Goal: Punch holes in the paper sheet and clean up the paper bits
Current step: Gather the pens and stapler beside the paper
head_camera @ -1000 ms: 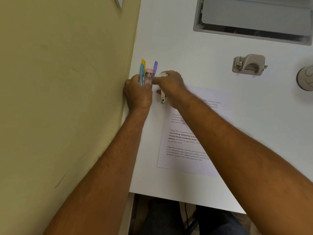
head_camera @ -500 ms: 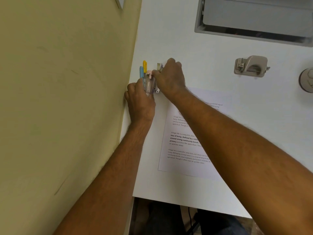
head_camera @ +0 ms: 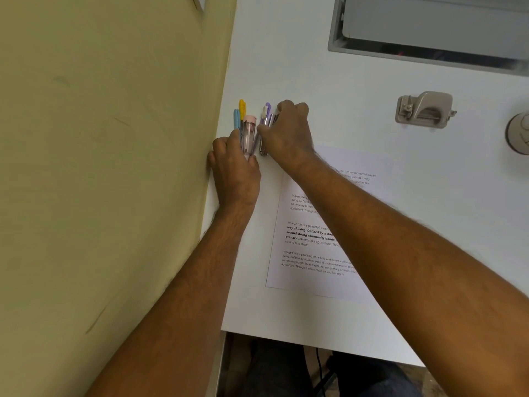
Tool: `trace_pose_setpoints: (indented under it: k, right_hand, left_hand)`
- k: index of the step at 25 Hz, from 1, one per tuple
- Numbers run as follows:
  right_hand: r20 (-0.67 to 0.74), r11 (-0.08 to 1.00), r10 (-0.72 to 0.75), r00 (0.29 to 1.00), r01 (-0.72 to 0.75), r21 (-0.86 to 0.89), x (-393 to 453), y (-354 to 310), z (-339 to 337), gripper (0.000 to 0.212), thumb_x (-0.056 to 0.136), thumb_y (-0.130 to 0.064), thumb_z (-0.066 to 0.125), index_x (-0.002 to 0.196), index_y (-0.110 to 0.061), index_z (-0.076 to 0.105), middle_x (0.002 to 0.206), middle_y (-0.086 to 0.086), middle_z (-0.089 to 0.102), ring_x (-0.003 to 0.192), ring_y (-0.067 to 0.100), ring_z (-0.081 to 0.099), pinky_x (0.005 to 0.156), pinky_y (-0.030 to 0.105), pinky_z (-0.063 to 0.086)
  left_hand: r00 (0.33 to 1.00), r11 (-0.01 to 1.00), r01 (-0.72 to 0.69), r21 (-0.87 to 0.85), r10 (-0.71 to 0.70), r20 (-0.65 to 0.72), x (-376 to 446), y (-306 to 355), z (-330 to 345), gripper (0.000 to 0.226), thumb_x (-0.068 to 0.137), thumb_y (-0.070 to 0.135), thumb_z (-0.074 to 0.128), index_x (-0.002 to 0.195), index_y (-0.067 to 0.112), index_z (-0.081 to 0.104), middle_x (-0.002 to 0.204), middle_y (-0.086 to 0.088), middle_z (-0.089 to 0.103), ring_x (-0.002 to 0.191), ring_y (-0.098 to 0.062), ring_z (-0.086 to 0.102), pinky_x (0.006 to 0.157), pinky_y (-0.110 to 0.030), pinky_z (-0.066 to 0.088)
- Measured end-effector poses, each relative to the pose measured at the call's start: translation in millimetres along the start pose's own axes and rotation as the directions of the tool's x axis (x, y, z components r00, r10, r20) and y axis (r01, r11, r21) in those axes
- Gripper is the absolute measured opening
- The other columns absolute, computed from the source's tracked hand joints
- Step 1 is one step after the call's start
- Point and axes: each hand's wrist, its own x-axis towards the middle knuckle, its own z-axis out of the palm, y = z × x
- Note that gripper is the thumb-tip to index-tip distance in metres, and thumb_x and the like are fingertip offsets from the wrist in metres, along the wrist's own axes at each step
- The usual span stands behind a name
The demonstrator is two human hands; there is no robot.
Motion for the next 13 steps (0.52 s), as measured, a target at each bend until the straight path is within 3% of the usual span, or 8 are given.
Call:
trace_pose_setpoints:
  k: [5, 7, 9, 13]
  right_hand:
    - [0.011, 0.997, -0.063, 0.998, 0.062, 0.046, -6, 2, 1, 0.053, 0.098, -0.024, 0.070, 0.143, -0.008, 0.049, 0.132, 0.009, 0.050, 0.094, 0.008, 0.049, 0.068, 0.006, 0.038]
    - [0.017, 0.995, -0.068, 0.998, 0.067, 0.068, -9, 4, -1, 0.057, 0.099, -0.022, 0.068, 0.149, -0.008, 0.045, 0.144, 0.012, 0.049, 0.107, 0.012, 0.054, 0.085, 0.007, 0.042]
    - [0.039, 0.994, -0.078, 0.996, 0.075, 0.080, -13, 5, -3, 0.063, 0.100, -0.021, 0.066, 0.156, -0.009, 0.038, 0.154, 0.013, 0.044, 0.132, 0.020, 0.051, 0.107, 0.022, 0.041]
    - [0.052, 0.992, -0.096, 0.994, 0.091, 0.088, -19, 8, -11, 0.068, 0.101, -0.020, 0.065, 0.158, -0.007, 0.033, 0.160, 0.013, 0.039, 0.146, 0.024, 0.041, 0.117, 0.028, 0.035]
  left_hand:
    - [1.000, 1.000, -0.019, 0.006, 0.020, -0.009, -2, -1, 0, 0.065, 0.092, 0.019, 0.075, 0.150, 0.017, 0.046, 0.137, -0.008, 0.054, 0.125, -0.025, 0.049, 0.106, -0.034, 0.045]
    - [1.000, 1.000, -0.018, 0.007, 0.018, -0.011, -2, -1, 0, 0.065, 0.092, 0.019, 0.075, 0.150, 0.017, 0.045, 0.138, -0.008, 0.053, 0.126, -0.025, 0.048, 0.106, -0.034, 0.045]
    - [1.000, 1.000, -0.012, 0.002, 0.012, -0.008, -4, -1, 0, 0.066, 0.092, 0.019, 0.074, 0.150, 0.018, 0.044, 0.140, -0.008, 0.052, 0.128, -0.024, 0.047, 0.107, -0.034, 0.044]
    - [1.000, 1.000, -0.004, 0.003, 0.004, -0.005, -11, 2, 0, 0.067, 0.093, 0.020, 0.074, 0.152, 0.017, 0.042, 0.143, -0.009, 0.048, 0.131, -0.025, 0.045, 0.107, -0.035, 0.047]
